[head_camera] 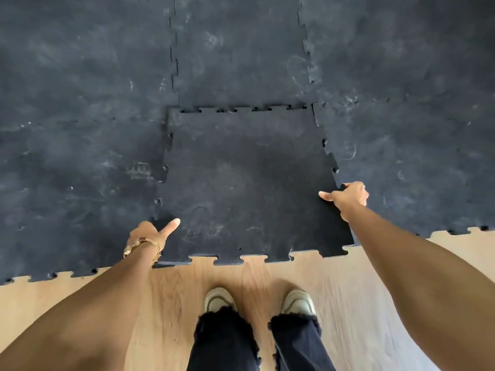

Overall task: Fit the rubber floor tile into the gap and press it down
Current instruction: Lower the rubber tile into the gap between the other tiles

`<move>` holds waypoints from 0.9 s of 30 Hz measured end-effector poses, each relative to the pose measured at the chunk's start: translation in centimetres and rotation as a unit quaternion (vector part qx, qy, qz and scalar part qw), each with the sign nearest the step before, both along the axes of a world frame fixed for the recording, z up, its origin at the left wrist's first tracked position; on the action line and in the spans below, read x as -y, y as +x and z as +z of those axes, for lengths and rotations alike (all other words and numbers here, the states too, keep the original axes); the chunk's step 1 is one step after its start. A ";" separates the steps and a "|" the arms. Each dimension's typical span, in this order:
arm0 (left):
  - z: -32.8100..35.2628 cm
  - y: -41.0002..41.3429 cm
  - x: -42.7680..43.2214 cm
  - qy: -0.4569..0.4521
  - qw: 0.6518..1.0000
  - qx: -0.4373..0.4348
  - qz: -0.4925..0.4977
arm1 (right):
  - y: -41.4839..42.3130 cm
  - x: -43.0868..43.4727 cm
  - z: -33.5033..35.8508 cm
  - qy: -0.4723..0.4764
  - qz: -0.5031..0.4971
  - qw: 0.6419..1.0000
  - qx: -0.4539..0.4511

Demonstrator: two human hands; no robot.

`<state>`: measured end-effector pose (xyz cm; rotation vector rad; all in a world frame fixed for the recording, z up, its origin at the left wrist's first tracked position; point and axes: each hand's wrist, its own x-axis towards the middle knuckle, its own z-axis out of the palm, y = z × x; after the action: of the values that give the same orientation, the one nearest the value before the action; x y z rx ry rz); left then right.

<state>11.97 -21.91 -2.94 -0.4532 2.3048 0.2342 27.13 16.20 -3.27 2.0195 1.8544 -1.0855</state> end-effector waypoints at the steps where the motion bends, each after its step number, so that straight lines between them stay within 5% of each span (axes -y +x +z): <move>1: -0.8 0.4 0.0 0.010 1.000 0.005 0.013 | -0.3 -0.5 0.0 0.003 0.000 1.000 -0.003; 11: -3.2 1.8 -0.9 -0.008 1.000 0.018 0.017 | 1.3 -1.2 -3.5 -0.018 -0.012 1.000 0.000; 19: -4.8 2.7 -0.7 -0.010 0.992 -0.026 -0.123 | 3.1 0.7 -8.7 0.002 -0.062 0.998 -0.031; 27: -7.7 3.8 -1.4 0.019 0.995 -0.043 -0.090 | 2.8 -2.0 -11.2 0.009 -0.060 0.998 -0.030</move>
<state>15.75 -20.52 -10.68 -0.2177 2.4044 0.2122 29.93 18.17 -14.45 2.1557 1.7985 -1.1760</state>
